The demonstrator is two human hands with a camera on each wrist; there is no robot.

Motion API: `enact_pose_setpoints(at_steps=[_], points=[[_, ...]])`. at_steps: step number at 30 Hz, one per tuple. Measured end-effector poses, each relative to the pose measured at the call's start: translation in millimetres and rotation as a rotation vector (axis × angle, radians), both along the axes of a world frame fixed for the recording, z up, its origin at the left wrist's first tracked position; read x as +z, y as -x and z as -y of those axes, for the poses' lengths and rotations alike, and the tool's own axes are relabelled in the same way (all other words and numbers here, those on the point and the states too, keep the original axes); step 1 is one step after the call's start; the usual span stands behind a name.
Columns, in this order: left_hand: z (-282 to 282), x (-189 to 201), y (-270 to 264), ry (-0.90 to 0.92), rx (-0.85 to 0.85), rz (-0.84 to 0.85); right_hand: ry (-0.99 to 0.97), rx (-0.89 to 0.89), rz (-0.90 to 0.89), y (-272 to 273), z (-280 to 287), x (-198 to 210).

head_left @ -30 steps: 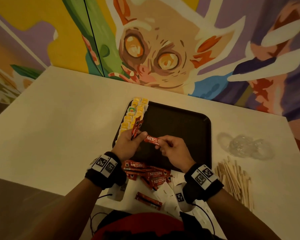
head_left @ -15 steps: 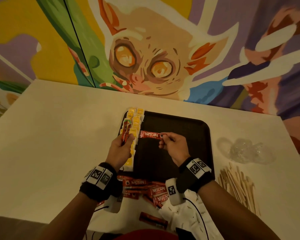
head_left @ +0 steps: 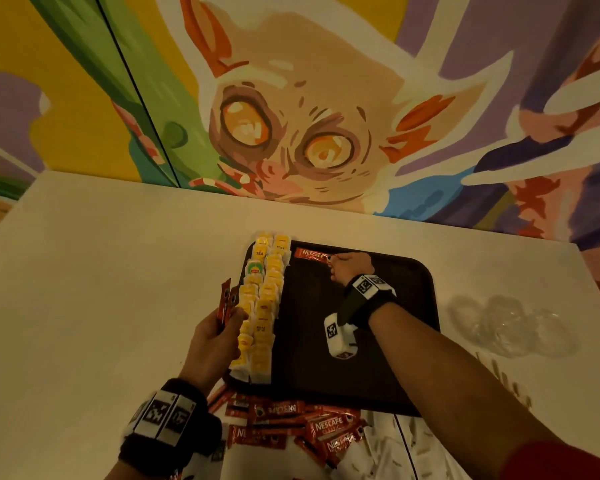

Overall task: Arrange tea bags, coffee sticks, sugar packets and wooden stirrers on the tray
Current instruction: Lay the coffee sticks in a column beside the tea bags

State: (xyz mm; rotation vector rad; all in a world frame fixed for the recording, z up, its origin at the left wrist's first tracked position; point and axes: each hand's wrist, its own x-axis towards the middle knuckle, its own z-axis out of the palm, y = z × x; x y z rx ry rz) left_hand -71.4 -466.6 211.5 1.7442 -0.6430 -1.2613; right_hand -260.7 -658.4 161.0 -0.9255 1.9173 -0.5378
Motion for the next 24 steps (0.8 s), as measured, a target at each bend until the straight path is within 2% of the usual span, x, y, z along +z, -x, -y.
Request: enact_pose_setpoints(at_steps=[4, 7, 14, 24], points=[[7, -9, 0, -0.014, -0.024, -0.008, -0.092, 0.008, -0.084, -4, 19, -22], [12, -11, 3, -0.022, -0.043, -0.014, -0.119, 0.026, -0.115, -9, 24, -21], [19, -7, 9, -0.032, -0.069, -0.015, -0.087, 0.142, -0.186, -11, 31, -22], [15, -6, 9, -0.027, -0.079, -0.047, -0.095, 0.104, -0.205, -10, 31, -24]])
